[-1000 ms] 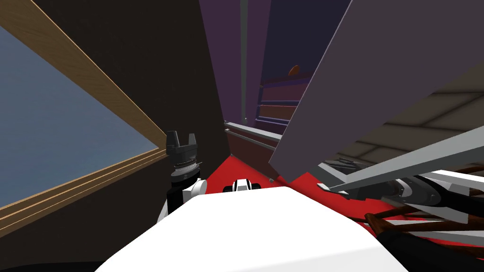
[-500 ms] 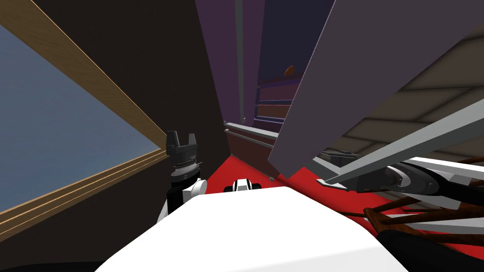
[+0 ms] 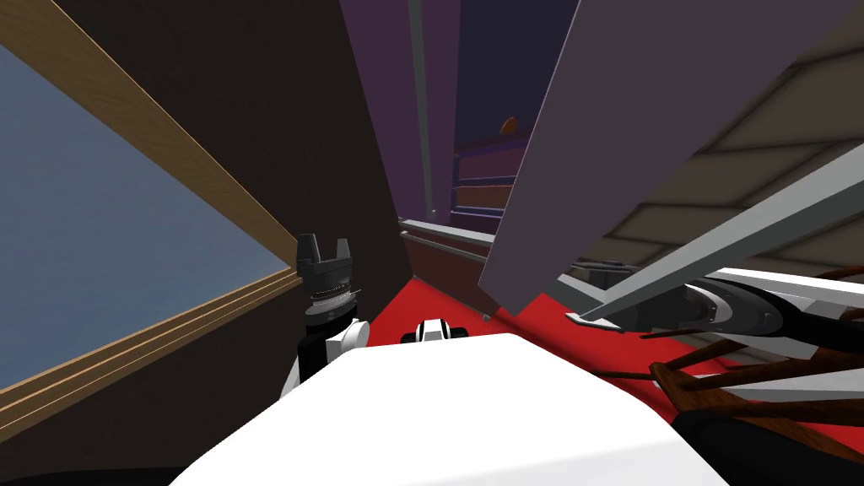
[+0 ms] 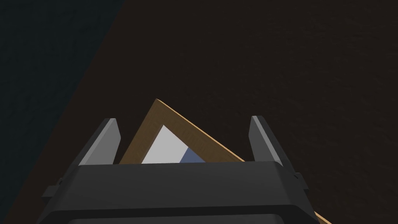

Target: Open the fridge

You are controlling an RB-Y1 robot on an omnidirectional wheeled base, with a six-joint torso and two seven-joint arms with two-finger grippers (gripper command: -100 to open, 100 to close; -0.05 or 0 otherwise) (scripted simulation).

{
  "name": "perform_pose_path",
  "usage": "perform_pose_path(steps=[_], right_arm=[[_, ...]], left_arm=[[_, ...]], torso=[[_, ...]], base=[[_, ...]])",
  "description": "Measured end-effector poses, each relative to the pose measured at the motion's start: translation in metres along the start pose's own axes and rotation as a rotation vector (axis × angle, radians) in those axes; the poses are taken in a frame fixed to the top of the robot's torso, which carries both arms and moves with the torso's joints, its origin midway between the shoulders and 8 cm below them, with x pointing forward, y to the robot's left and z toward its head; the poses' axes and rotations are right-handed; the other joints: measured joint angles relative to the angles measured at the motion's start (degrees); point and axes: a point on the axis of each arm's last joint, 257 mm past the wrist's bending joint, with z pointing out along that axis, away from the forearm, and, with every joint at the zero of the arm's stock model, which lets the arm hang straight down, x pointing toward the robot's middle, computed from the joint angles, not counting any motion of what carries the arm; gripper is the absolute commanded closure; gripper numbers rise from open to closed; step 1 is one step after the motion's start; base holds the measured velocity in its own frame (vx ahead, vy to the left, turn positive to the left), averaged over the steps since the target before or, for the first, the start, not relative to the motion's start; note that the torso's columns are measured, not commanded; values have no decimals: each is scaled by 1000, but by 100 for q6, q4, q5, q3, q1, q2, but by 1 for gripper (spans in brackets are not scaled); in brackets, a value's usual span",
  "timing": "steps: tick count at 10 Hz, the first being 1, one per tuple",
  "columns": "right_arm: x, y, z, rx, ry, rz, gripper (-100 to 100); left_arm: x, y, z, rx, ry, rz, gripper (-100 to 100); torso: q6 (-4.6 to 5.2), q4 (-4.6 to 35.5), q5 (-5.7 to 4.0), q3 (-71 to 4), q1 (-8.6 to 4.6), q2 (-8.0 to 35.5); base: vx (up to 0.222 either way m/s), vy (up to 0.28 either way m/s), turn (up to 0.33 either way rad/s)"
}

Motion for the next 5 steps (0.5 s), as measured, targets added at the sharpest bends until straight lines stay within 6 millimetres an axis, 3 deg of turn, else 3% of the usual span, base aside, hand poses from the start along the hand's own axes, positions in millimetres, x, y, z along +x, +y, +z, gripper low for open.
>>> perform_pose_path(steps=[5], right_arm=[[-3, 0, 0, -1, 1, 3, -100]], left_arm=[[0, 0, 0, 0, 0, 0, 0]], torso=[[-4, 4, 14, -5, 22, 1]], base=[[2, 1, -2]])
